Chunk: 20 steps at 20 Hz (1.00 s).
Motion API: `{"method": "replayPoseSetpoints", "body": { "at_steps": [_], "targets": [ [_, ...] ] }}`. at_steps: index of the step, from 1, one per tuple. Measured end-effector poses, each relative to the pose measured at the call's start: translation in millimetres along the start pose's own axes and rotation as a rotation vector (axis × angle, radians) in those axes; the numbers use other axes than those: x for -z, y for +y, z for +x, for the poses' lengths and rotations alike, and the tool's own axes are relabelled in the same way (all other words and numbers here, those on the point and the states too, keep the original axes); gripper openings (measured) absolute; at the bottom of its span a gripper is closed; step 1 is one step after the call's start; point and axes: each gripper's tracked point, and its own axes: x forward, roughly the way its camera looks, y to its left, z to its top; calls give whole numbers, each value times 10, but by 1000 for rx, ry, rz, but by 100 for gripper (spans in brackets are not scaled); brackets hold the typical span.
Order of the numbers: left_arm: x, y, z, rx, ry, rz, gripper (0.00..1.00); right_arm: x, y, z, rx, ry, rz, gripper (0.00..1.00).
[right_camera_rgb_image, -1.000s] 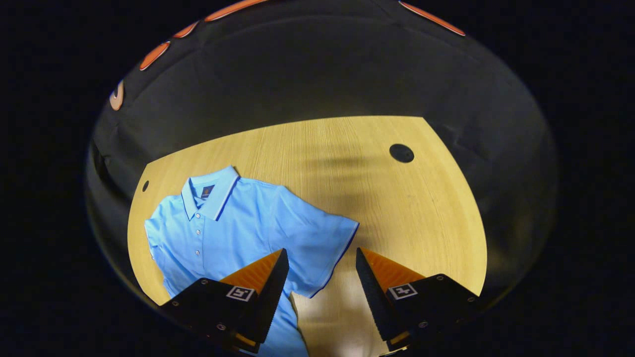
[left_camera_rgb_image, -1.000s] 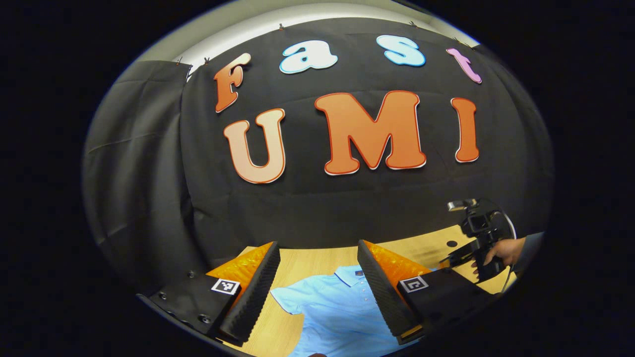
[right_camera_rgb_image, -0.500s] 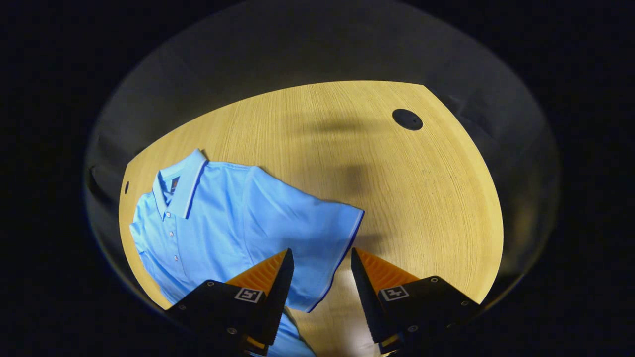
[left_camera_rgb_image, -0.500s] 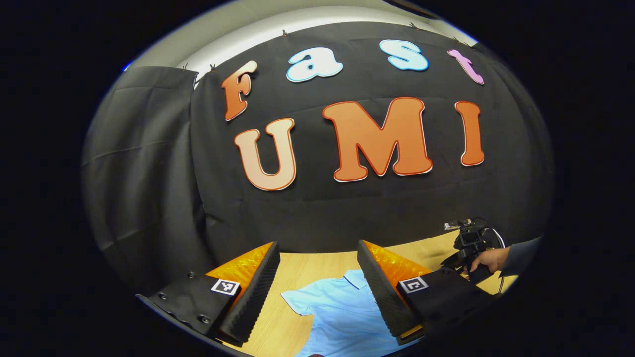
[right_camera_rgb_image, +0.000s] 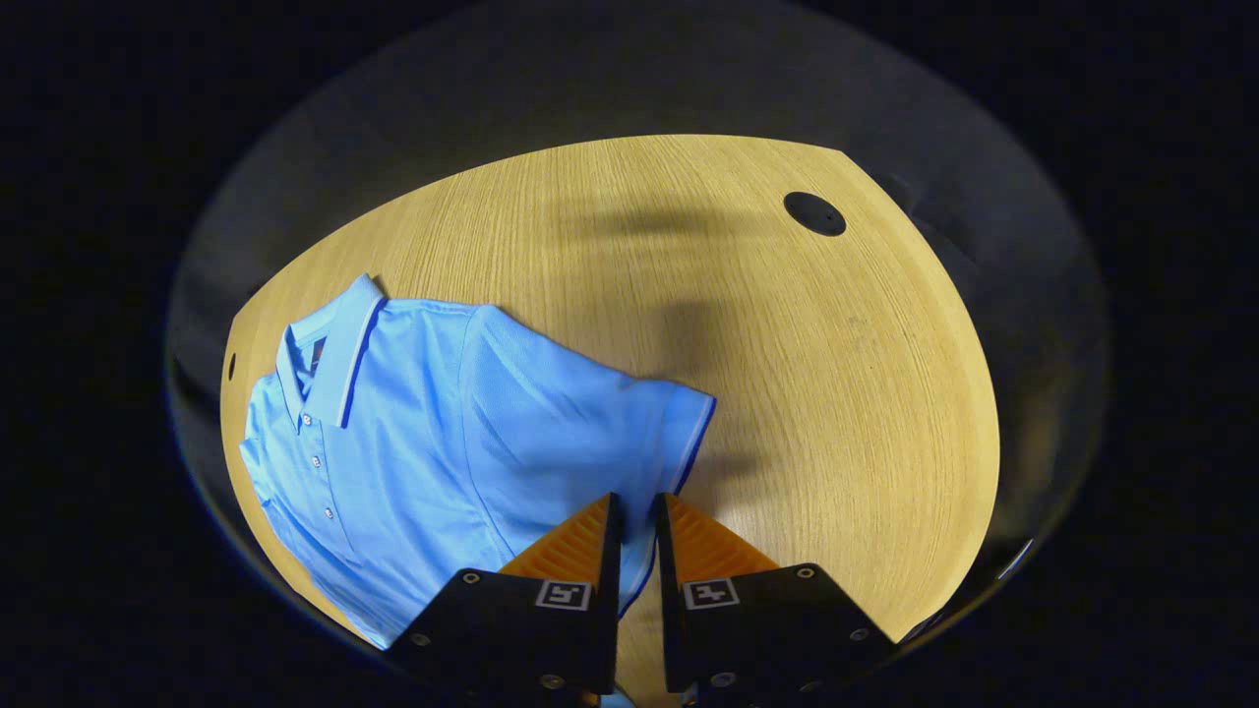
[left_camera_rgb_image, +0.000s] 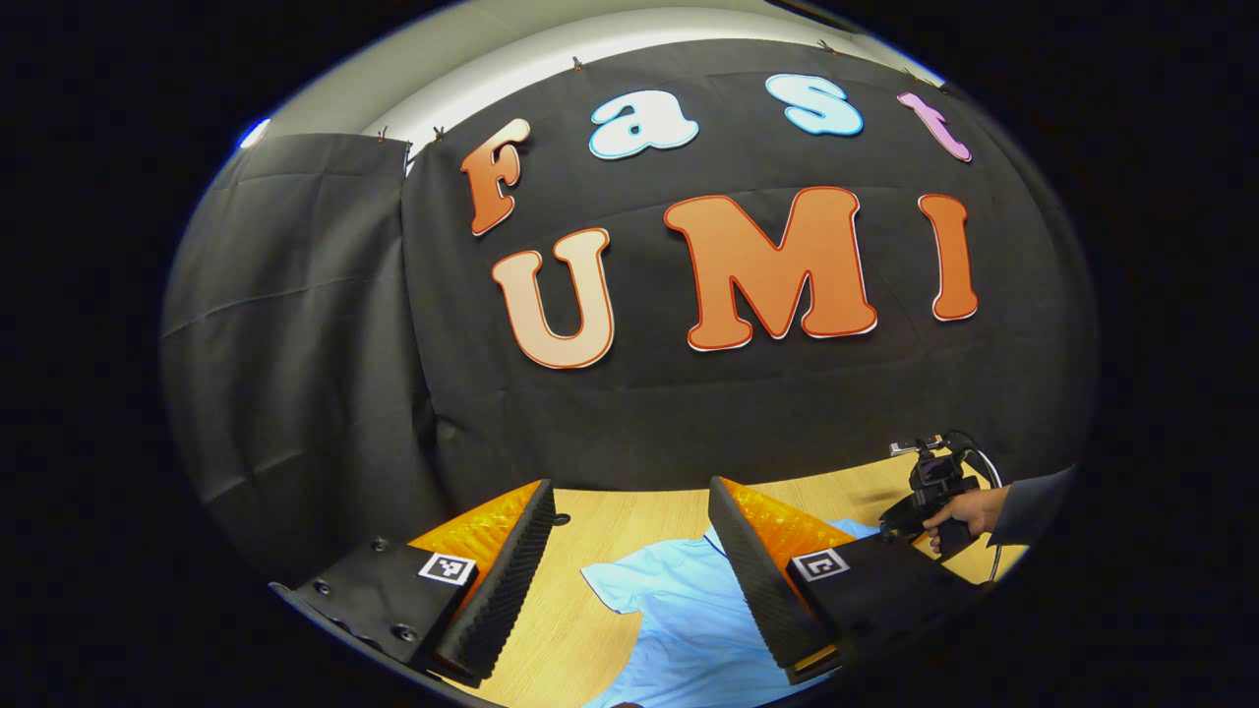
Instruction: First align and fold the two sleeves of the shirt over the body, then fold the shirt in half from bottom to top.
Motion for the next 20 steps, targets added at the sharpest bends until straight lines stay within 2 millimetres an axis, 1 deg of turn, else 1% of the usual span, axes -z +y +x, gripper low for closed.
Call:
{"method": "replayPoseSetpoints", "body": {
  "at_steps": [1,2,3,4,6,9,11,14,15,16,18,20],
  "targets": [
    [-4,-16,-9,2,-1,-2,100,12,15,-4,-21,14,21,14],
    [-9,-20,-6,2,-1,1,100,-2,33,-30,-44,22,47,12],
    [-21,-16,-14,0,-2,4,100,-50,57,-62,-71,9,64,8],
    [-11,-16,-30,-2,-2,6,100,-127,93,-106,-99,-16,74,7],
    [20,-16,-33,-6,3,5,100,-219,238,-213,-172,-45,83,7],
    [71,-11,-22,-11,20,-3,100,-272,471,-334,-262,-67,69,7],
    [77,14,-10,-20,23,4,100,-259,637,-383,-301,-74,31,7],
    [223,49,17,-34,53,29,99,-219,945,-462,-370,-77,-10,7],
    [257,57,27,-36,60,29,100,-217,1019,-477,-382,-82,-22,7],
    [274,67,45,-35,64,28,100,-214,1068,-465,-377,-96,-40,7],
    [297,120,78,-39,69,26,100,-224,1099,-433,-339,-123,-93,7],
    [385,174,125,-42,88,27,100,-192,1229,-488,-360,-123,-107,7]
  ]
}}
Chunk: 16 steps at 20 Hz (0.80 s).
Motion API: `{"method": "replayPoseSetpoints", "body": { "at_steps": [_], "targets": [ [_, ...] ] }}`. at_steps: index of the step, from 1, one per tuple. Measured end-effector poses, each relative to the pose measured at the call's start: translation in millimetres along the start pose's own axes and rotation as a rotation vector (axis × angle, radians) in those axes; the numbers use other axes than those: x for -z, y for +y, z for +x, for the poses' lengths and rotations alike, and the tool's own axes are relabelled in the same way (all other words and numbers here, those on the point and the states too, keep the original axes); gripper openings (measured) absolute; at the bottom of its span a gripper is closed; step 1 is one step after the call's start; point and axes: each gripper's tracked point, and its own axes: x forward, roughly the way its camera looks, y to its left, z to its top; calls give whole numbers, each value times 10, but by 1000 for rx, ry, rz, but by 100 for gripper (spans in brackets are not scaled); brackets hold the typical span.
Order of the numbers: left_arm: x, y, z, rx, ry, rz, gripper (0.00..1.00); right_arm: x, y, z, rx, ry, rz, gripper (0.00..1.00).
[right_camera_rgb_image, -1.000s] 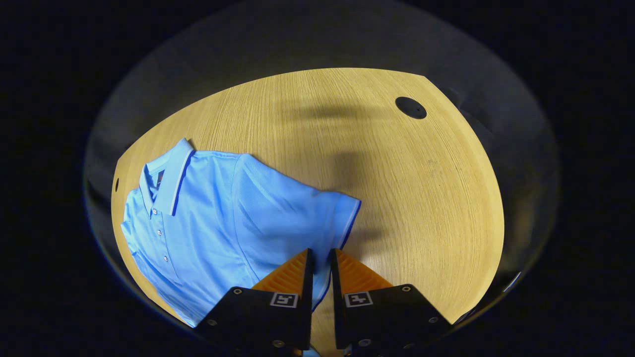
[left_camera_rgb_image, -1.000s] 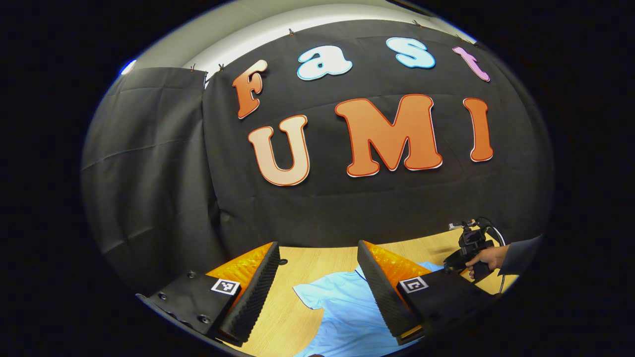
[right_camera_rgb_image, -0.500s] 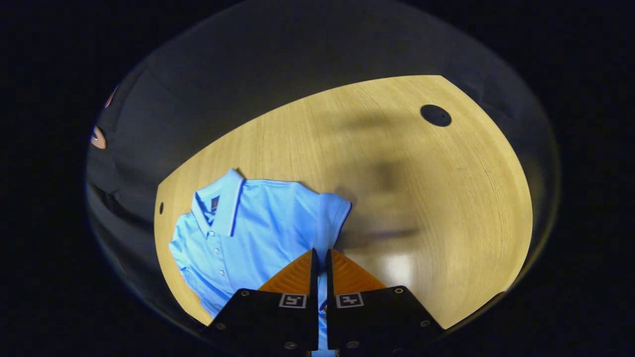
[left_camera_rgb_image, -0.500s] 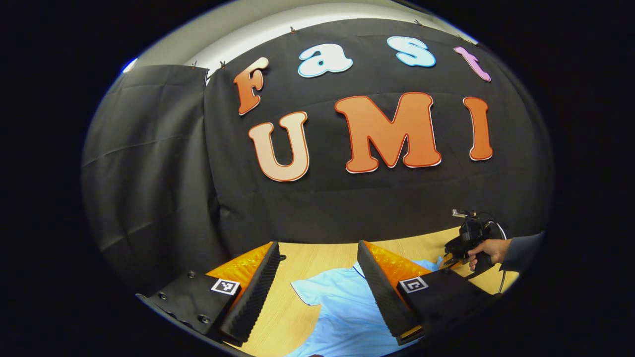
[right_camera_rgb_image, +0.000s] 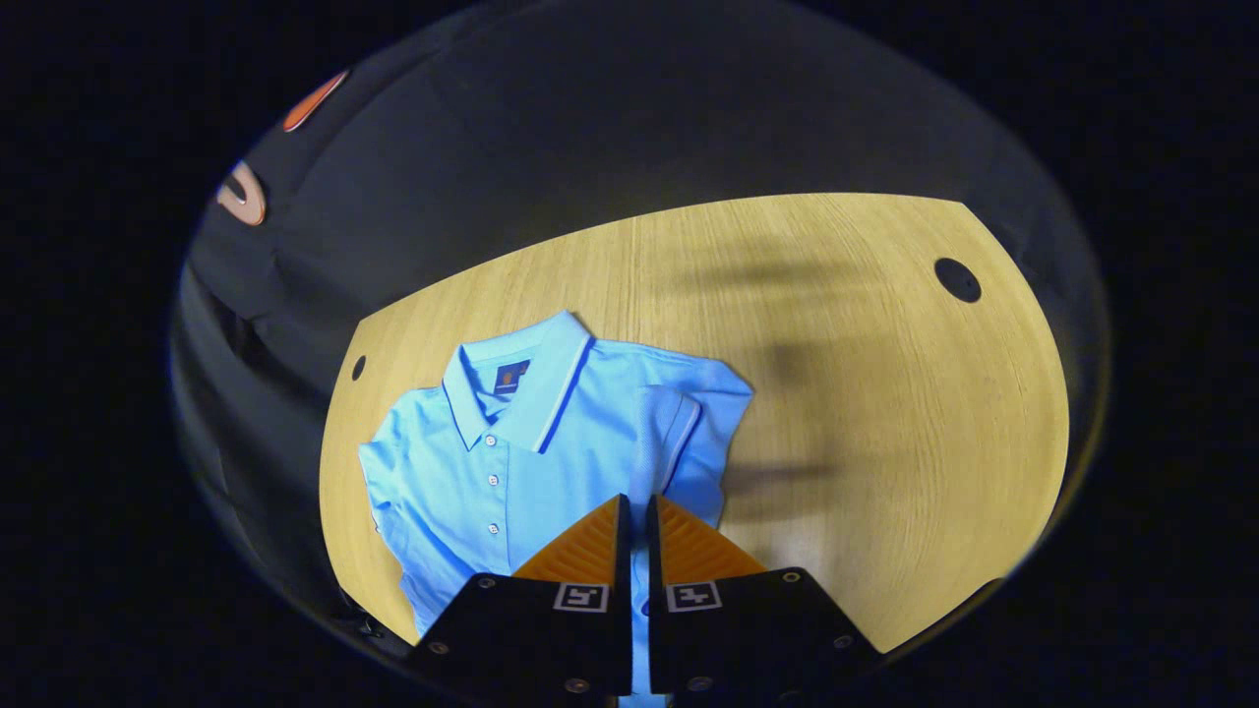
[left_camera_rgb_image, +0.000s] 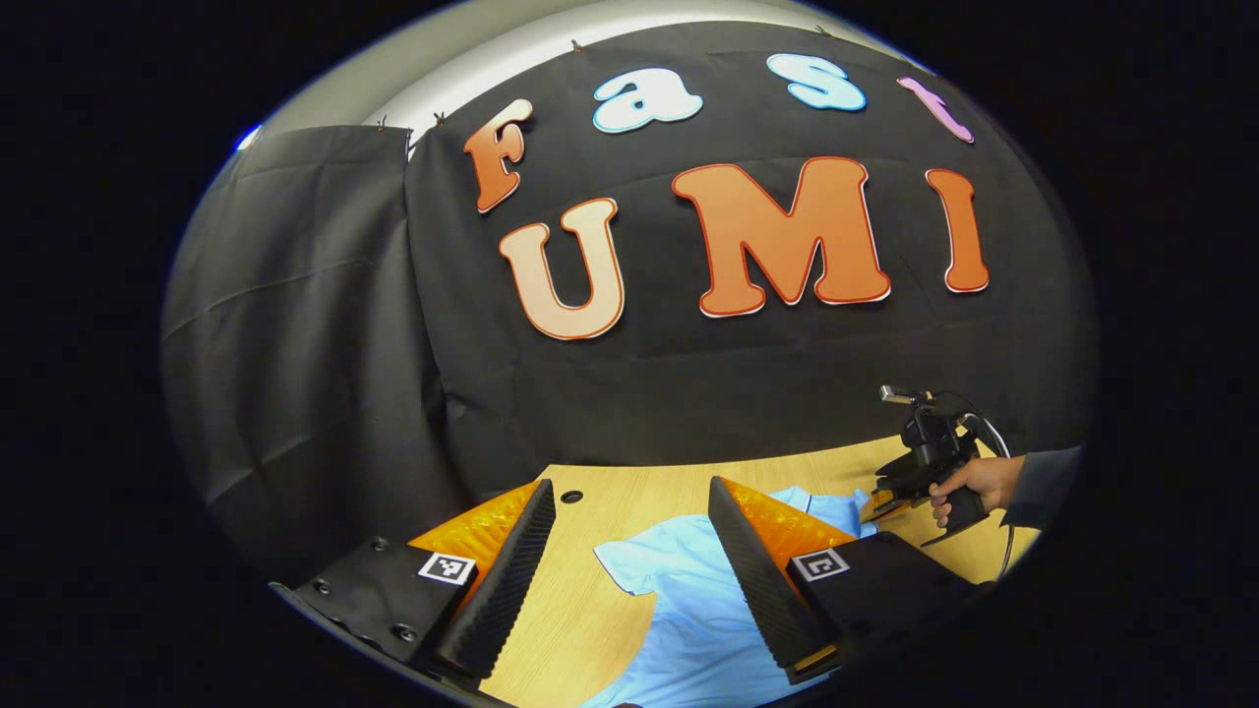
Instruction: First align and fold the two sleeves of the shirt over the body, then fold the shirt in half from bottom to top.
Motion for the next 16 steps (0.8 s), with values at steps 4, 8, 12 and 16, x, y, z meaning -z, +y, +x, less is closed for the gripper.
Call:
{"method": "replayPoseSetpoints", "body": {
  "at_steps": [4,8,12,16],
  "targets": [
    [153,127,112,18,28,-13,100,83,135,48,-5,8,-25,9],
    [383,248,404,78,74,-74,100,89,179,-96,44,-32,-70,28],
    [651,316,821,200,148,-142,100,17,190,-408,124,-117,-82,52],
    [973,440,1263,281,260,-147,100,54,232,-774,188,-204,-46,77]
  ]
}}
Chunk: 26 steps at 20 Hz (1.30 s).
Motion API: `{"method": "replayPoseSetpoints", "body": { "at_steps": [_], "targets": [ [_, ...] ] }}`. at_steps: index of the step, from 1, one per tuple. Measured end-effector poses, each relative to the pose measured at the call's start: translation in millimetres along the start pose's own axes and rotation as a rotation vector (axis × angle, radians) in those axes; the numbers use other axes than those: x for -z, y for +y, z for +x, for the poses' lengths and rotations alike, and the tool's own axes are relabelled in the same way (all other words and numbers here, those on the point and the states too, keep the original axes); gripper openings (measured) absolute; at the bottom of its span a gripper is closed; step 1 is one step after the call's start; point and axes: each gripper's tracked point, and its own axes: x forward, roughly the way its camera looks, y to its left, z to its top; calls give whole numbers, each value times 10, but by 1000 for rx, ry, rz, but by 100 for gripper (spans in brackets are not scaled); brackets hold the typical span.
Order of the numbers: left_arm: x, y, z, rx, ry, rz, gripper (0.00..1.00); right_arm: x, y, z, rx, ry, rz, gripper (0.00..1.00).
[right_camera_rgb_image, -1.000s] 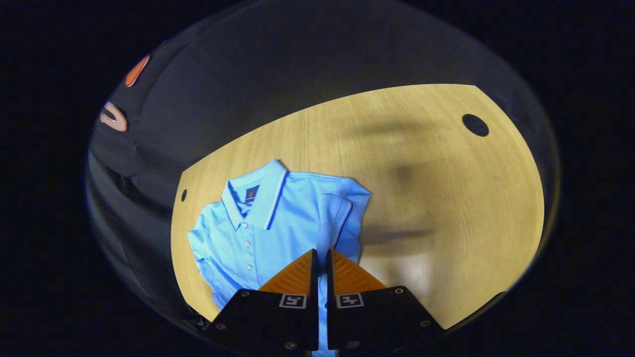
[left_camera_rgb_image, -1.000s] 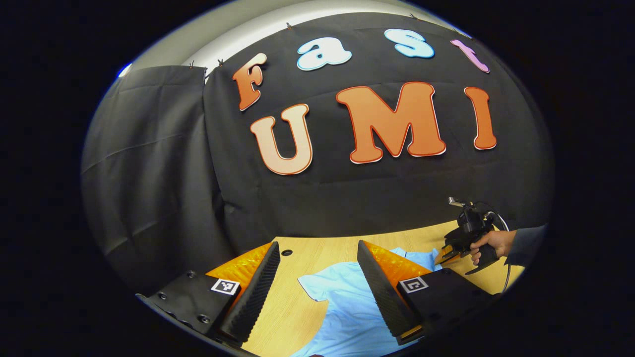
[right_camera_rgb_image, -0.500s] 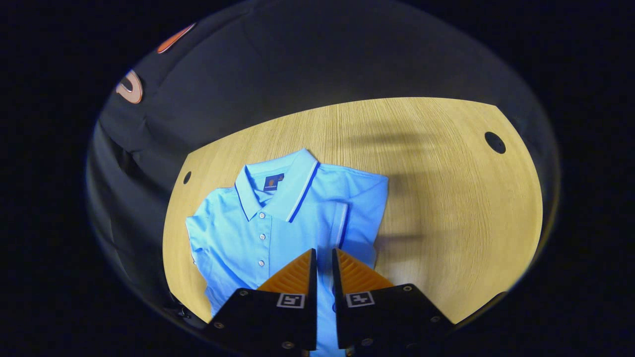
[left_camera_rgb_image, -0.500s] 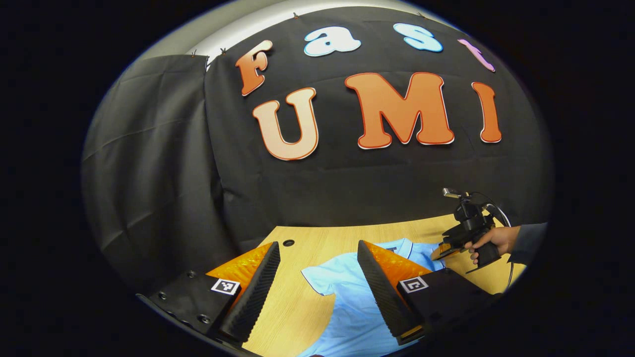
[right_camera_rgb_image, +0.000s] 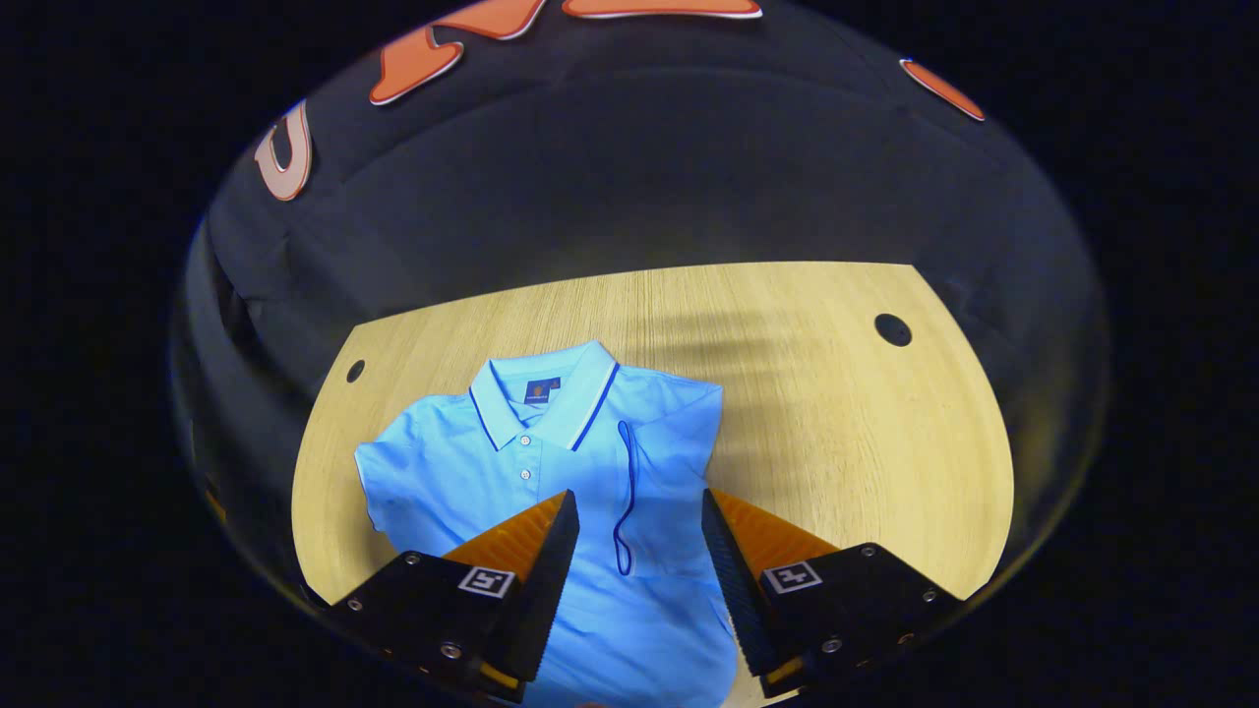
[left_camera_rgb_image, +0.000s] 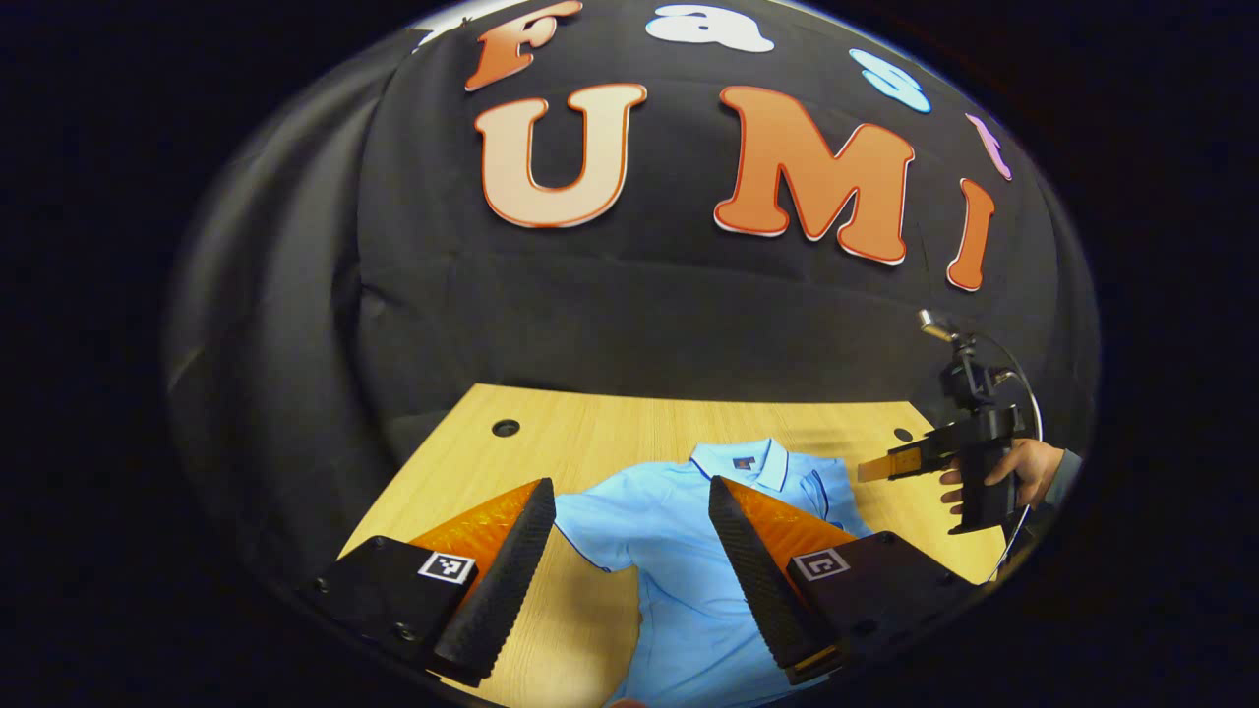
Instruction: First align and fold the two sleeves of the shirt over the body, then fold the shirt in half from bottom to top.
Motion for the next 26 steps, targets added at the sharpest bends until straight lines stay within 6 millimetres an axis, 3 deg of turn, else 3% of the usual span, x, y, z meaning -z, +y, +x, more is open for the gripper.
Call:
{"method": "replayPoseSetpoints", "body": {
  "at_steps": [1,5,8,12,18,21,26],
  "targets": [
    [-13,122,99,-4,7,-4,100,35,-19,-95,11,-9,15,81],
    [74,282,524,42,82,-29,99,115,-115,-444,75,-76,67,86],
    [244,358,855,69,163,-51,99,180,-168,-721,108,-145,71,87],
    [457,434,1244,74,259,-93,99,423,-276,-912,134,-184,107,92],
    [902,451,1655,54,439,-151,99,590,-509,-1287,182,-287,152,93],
    [1108,466,1820,30,506,-143,99,572,-586,-1482,190,-376,148,93],
    [1449,440,1930,-22,649,-204,99,522,-764,-1850,233,-513,89,93]
  ]
}}
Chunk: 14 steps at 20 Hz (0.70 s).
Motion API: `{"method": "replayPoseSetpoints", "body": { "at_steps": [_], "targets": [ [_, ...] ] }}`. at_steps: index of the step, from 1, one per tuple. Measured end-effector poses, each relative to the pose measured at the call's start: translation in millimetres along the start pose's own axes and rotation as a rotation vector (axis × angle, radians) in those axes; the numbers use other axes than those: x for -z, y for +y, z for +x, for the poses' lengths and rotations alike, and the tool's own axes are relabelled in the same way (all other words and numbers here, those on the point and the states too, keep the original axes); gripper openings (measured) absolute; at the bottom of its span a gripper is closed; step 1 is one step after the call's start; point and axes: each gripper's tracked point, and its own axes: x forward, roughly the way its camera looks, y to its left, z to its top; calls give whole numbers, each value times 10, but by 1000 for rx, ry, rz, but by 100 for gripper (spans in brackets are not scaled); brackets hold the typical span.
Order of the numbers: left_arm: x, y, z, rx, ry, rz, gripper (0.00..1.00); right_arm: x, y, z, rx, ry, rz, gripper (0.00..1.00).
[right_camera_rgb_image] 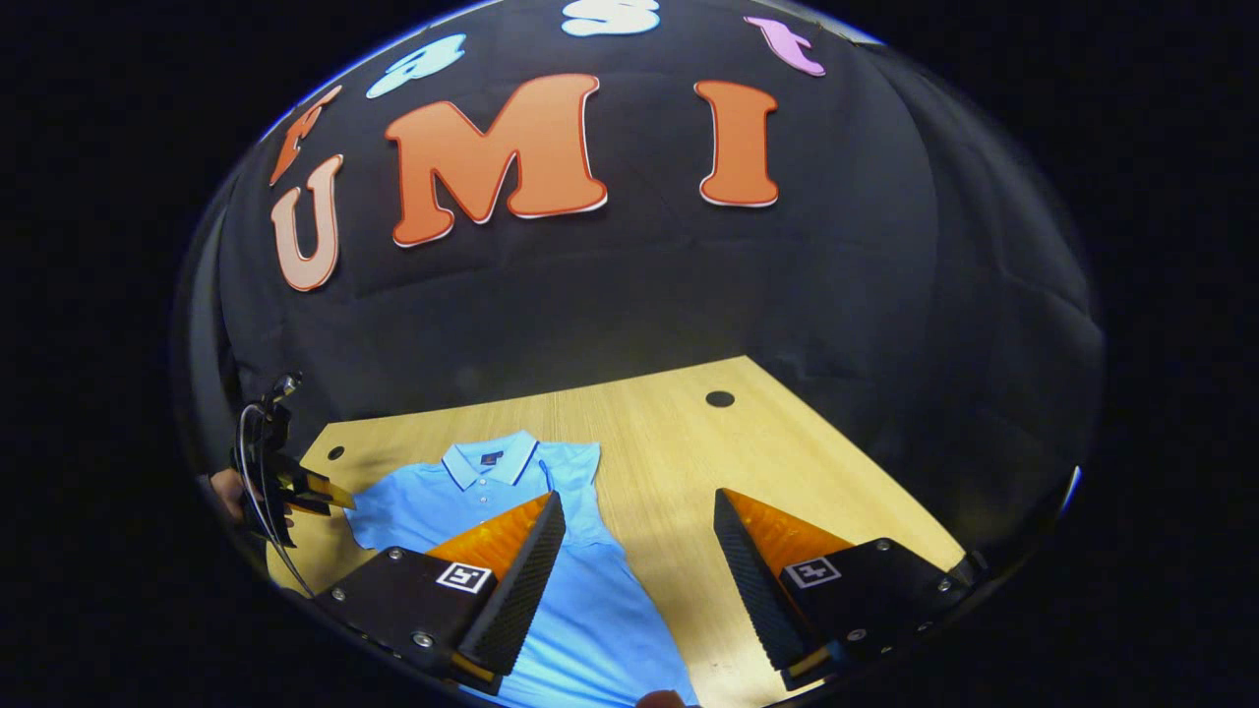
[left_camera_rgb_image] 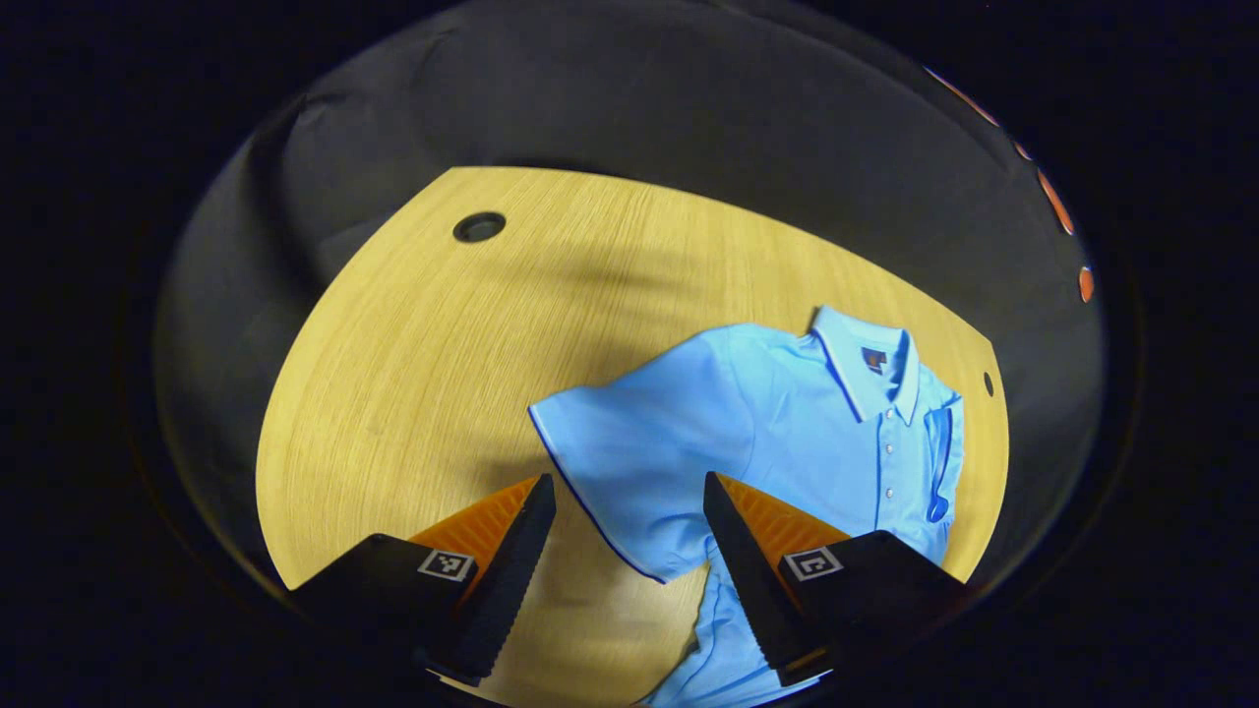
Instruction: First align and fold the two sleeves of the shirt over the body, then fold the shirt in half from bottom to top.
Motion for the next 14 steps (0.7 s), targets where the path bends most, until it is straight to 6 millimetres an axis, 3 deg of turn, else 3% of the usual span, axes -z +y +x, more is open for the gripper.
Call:
{"method": "replayPoseSetpoints", "body": {
  "at_steps": [5,6,8,11,12,14],
  "targets": [
    [64,128,207,-97,83,-2,95,47,-158,-150,33,-11,-21,93],
    [86,171,259,-122,103,-5,99,69,-182,-176,36,-6,-17,93],
    [152,211,352,-151,145,-20,94,119,-206,-229,34,10,-13,93],
    [79,179,340,-142,124,-8,78,66,-265,-289,45,-4,-27,93],
    [76,196,401,-140,122,-4,79,54,-282,-312,48,-7,-28,93],
    [25,149,352,-129,110,-4,38,91,-310,-331,49,0,-22,93]
  ]
}}
